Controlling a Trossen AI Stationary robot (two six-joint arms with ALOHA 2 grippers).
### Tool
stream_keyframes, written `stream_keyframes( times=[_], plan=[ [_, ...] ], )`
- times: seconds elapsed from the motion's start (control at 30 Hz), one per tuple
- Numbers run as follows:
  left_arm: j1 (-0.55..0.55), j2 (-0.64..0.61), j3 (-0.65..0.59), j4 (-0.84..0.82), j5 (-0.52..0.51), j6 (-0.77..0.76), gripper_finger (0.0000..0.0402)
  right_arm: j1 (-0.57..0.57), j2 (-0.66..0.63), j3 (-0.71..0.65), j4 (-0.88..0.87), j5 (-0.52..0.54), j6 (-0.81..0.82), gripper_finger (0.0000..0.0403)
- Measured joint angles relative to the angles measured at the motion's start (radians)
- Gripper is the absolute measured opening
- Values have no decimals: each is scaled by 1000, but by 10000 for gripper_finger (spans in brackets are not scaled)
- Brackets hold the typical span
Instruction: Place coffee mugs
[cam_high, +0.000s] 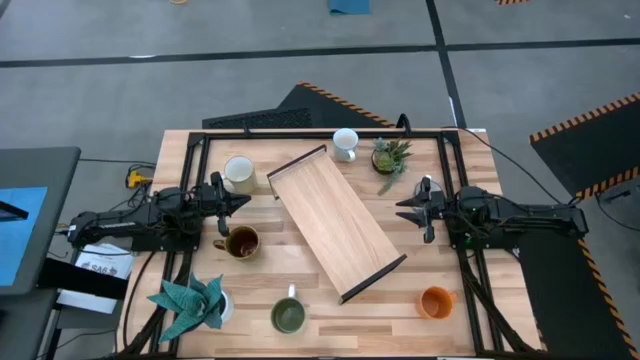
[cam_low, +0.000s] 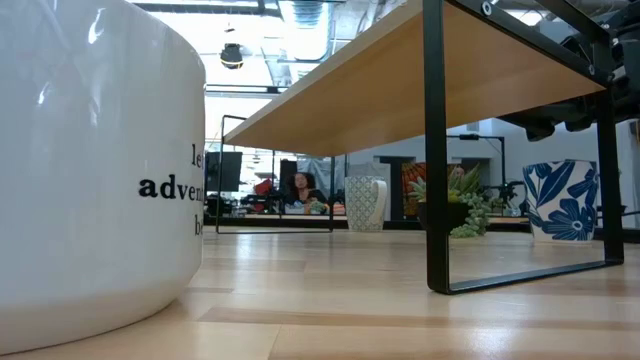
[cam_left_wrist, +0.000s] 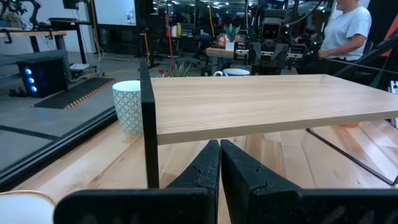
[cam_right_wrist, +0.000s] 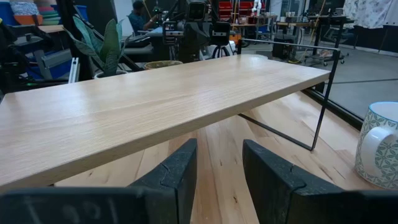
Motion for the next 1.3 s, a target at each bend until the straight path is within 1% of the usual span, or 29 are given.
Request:
stream_keyframes(
  times=[0.5,0.6,0.73,0.8,0.83,0.9,0.97,1.07,1.13,1.23,1.3],
  plan=[
    [0,0,0,2,0,-3,0,0,0,0,0,0,0,155],
    [0,0,0,6,2,-81,0,0,0,0,0,0,0,155],
    [0,0,0,62,-18,-155,0,0,0,0,0,0,0,155],
    [0,1,0,129,-43,-179,0,0,0,0,0,0,0,155],
    [0,4,0,173,-55,-185,0,0,0,0,0,0,0,155],
    [1,13,9,238,-71,-140,0,0,0,0,0,0,0,155],
    [0,43,58,164,-103,-101,1,0,0,0,0,0,0,155],
    [10,133,185,-6,-226,-82,12,0,0,0,0,0,0,155],
    [35,221,271,-141,-292,-84,28,0,0,0,0,0,0,155],
    [94,375,418,-317,-305,-96,62,0,0,0,0,0,0,155],
    [138,478,507,-405,-272,-114,88,0,0,0,0,0,0,155]
  ],
)
